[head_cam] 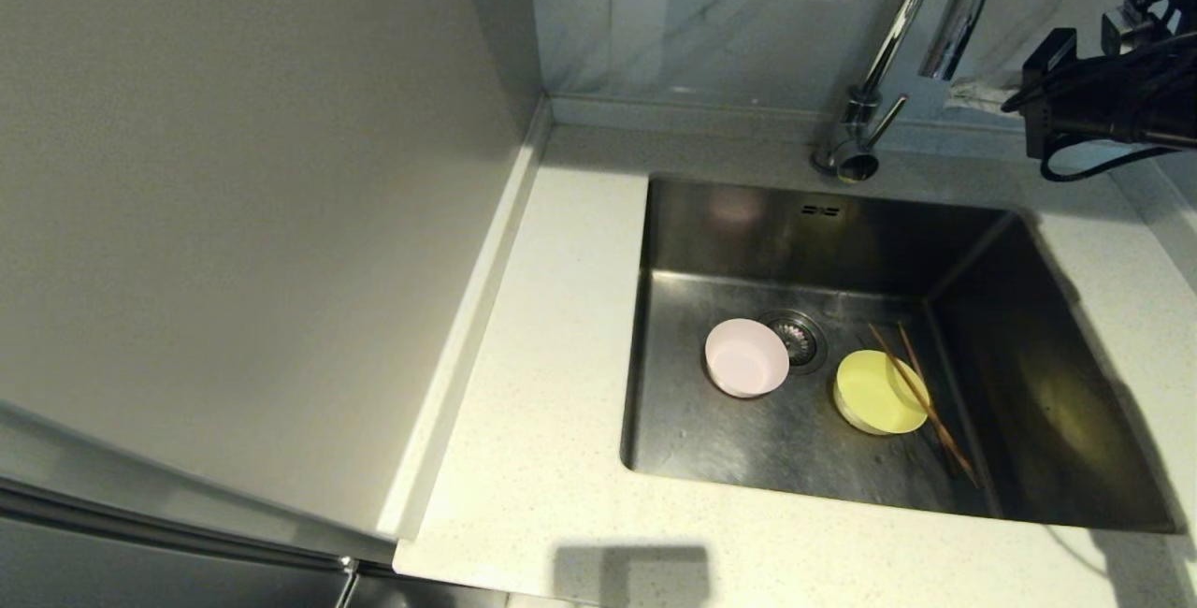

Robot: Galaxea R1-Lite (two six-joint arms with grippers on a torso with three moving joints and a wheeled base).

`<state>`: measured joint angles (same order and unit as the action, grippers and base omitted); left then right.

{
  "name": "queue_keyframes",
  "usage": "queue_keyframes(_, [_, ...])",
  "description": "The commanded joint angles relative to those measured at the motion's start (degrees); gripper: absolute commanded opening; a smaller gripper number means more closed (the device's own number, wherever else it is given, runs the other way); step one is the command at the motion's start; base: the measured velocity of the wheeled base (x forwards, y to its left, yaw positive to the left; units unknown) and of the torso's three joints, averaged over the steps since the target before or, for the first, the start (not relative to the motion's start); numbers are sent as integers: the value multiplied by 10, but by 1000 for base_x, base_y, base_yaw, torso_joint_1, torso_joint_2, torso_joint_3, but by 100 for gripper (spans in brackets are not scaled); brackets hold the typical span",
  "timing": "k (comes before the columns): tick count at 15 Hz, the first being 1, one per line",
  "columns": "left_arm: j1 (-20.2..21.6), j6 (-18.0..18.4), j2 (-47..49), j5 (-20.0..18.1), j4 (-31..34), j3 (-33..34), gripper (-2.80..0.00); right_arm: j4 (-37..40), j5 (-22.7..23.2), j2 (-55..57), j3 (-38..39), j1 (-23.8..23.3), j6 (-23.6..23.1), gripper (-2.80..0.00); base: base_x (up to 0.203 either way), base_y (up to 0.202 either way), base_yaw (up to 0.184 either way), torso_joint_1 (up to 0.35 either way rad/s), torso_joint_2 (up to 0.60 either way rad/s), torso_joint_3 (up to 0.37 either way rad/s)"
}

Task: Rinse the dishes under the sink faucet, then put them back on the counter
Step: Turn on the faucet

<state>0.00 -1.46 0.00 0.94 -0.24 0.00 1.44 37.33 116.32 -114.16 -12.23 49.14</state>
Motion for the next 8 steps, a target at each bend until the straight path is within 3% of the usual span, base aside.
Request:
queue_keyframes(1, [0, 0, -2, 0, 0, 0, -280, -7, 19, 3, 0, 5, 4, -280, 0, 0, 0, 0, 0, 0])
queue_keyframes(8, [0, 0, -2, 0, 0, 0, -280, -81, 37, 36, 0, 22, 4, -280, 0, 0, 0, 0, 0, 0])
